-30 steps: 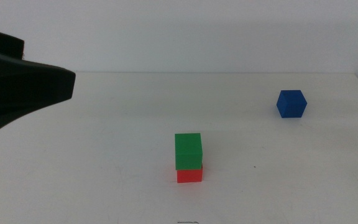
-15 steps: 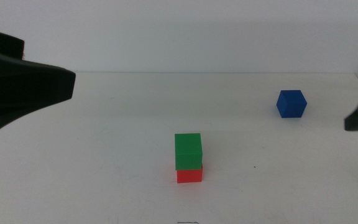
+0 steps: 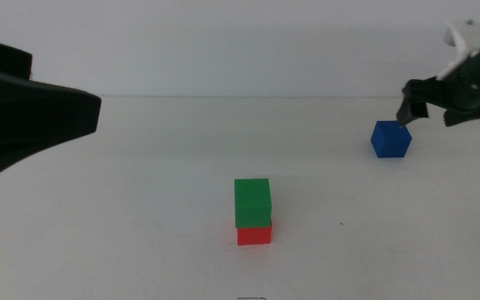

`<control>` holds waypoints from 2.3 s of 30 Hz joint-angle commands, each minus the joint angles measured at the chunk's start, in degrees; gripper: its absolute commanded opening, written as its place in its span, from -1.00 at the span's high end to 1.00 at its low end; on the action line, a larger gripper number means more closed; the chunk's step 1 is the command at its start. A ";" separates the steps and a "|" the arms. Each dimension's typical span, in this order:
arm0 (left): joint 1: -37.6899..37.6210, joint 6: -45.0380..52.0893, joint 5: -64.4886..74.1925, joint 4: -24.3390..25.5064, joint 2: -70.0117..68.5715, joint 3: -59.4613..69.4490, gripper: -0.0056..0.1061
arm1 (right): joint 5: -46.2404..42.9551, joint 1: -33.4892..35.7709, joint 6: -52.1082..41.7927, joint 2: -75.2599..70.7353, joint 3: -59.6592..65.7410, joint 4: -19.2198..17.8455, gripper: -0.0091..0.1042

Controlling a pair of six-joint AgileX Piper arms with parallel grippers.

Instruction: Stack red cubes first, then green, then blue cubes in a specific spot.

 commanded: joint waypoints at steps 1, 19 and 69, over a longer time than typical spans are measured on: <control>-0.10 -0.06 -3.06 -2.55 -0.06 -1.33 -0.78 | 0.23 0.02 0.85 1.16 -6.15 -1.58 -0.82; -0.10 -0.06 -3.06 -2.55 -0.06 -1.33 -0.78 | -1.51 0.02 1.32 21.04 -22.09 -3.81 -0.82; -0.10 -0.06 -3.03 -2.55 -0.06 -1.33 -0.78 | 17.12 45.01 50.94 5.50 -19.57 -24.00 0.86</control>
